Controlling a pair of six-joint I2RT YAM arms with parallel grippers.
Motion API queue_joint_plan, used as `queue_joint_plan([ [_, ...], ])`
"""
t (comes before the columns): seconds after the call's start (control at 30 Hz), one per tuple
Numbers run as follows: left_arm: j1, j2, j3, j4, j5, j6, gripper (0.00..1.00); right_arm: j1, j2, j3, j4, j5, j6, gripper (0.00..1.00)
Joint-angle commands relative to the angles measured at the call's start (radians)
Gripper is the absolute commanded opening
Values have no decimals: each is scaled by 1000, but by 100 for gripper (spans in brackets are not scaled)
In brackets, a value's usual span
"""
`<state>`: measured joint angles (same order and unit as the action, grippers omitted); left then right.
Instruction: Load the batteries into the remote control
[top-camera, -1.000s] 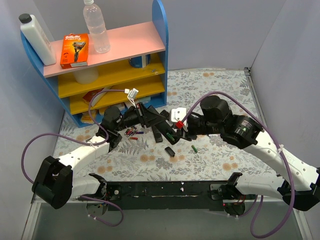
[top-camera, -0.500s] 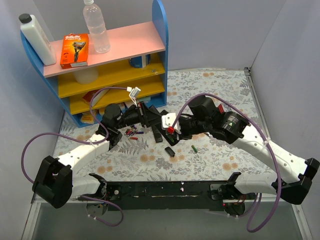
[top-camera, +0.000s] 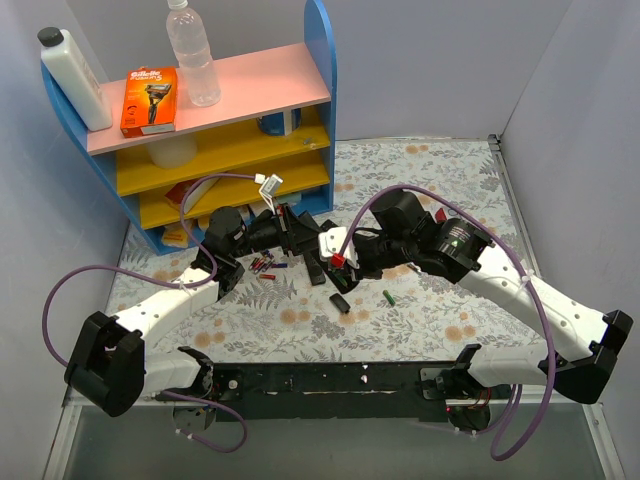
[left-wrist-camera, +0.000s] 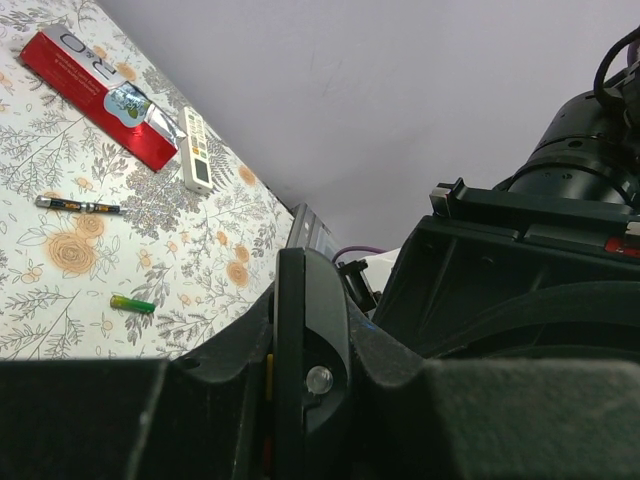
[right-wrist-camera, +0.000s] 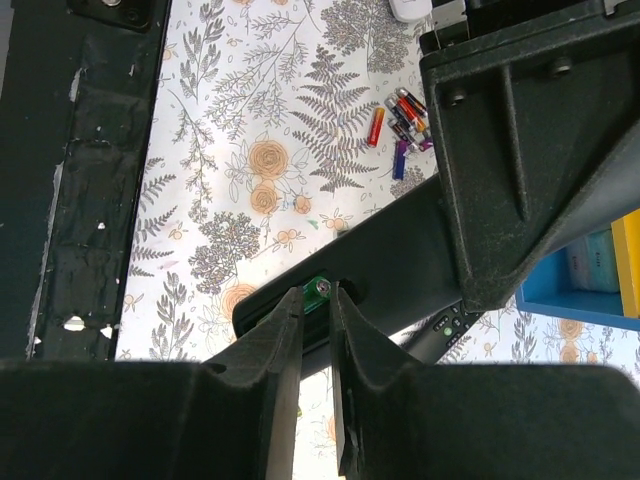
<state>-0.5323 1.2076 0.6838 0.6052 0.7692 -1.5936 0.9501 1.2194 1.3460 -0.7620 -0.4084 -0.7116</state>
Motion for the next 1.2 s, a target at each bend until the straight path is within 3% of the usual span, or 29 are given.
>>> queue_joint_plan([
  [0.0,-3,-10,42,21,13,4,0,-1,0,27,-8,-29,-8,23],
  [1.17,-1,-8,54,88,-5,-75,0,-1,-12,-99,-33,10,-12,23],
])
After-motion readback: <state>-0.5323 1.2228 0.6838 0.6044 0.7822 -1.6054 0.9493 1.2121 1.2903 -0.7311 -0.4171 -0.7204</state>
